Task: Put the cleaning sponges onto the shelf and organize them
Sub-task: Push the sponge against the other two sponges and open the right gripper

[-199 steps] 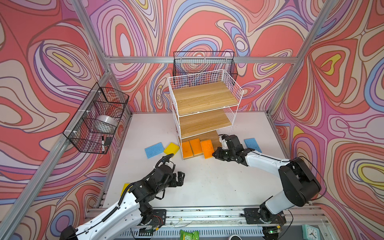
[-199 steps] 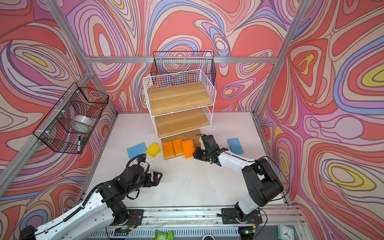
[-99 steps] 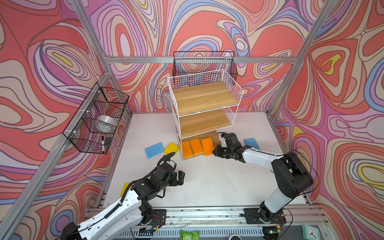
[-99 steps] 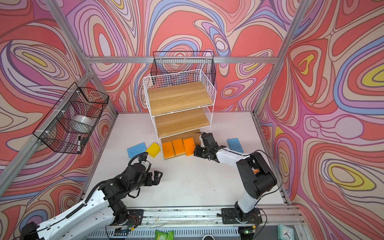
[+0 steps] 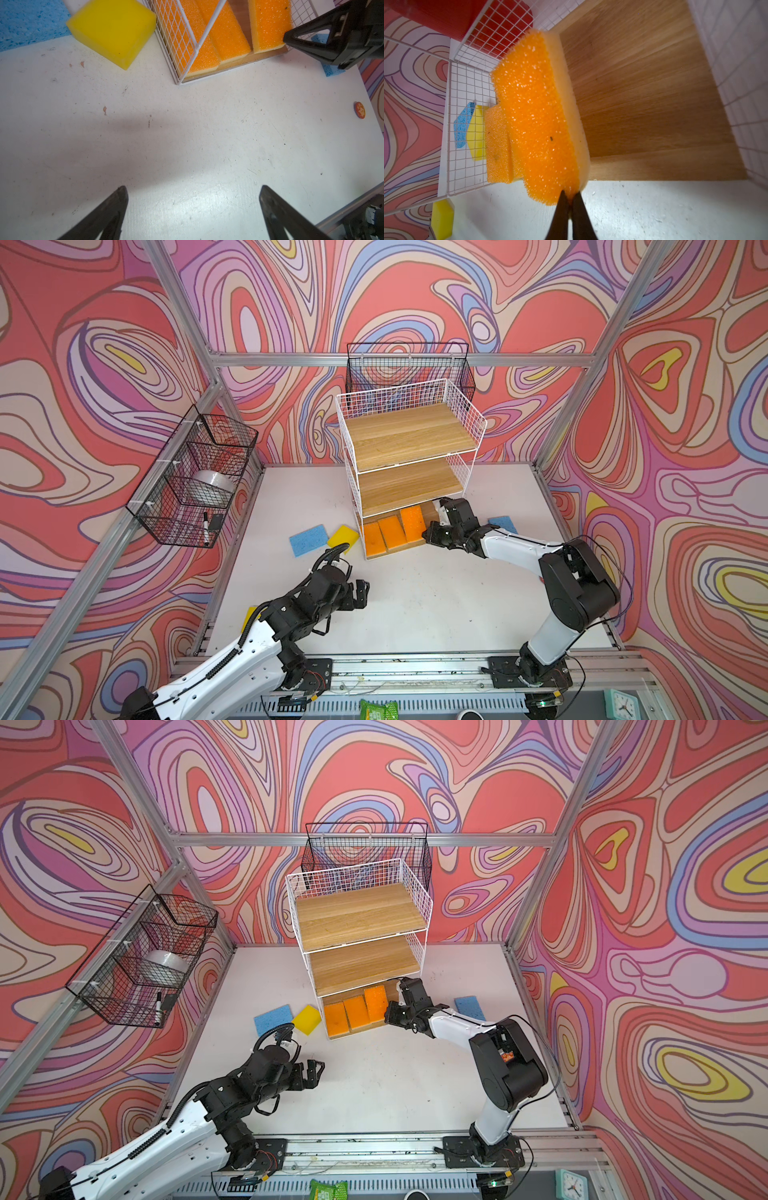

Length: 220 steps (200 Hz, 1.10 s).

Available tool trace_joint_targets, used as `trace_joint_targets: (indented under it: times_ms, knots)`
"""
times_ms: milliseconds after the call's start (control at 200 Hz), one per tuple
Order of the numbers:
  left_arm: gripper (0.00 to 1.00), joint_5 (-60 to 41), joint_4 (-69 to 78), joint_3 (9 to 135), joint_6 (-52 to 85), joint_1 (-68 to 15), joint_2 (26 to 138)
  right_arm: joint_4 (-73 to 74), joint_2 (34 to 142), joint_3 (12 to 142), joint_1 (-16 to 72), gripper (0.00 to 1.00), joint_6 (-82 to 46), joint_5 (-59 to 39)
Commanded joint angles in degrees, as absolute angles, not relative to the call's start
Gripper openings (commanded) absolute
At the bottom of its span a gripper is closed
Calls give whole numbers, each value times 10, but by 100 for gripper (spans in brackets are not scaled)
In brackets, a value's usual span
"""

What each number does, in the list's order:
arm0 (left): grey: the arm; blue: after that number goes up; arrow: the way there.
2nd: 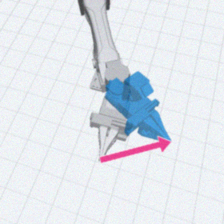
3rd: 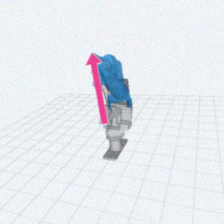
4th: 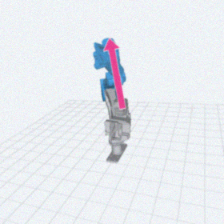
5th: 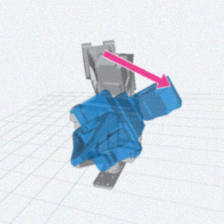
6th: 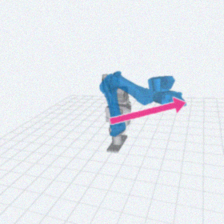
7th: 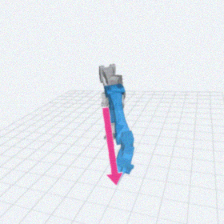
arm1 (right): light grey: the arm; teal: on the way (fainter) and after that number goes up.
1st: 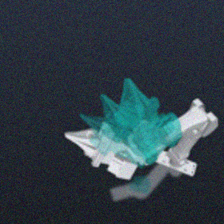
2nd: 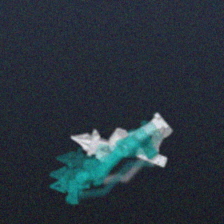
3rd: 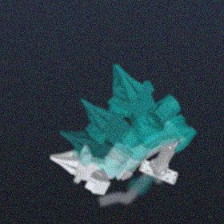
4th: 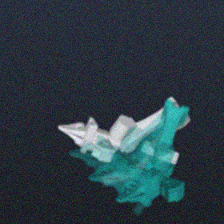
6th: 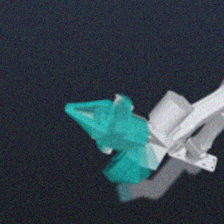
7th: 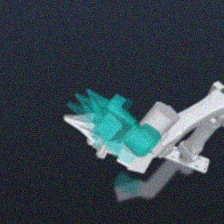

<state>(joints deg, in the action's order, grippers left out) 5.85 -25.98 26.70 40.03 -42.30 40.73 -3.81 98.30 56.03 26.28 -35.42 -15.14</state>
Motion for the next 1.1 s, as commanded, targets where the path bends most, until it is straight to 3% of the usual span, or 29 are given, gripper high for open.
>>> trace_joint_targets:
  times_ms: [0, 210, 1096]
  knots:
    - [100, 63, -265, 282, 394, -419, 413, -46, 992, 574, 262, 0, -347, -126]
    - [100, 62, -264, 279, 393, -419, 413, -56, 999, 582, 262, 0, -333, -98]
    - [100, 60, -262, 280, 392, -418, 419, -108, 1074, 652, 263, 0, -283, -147]
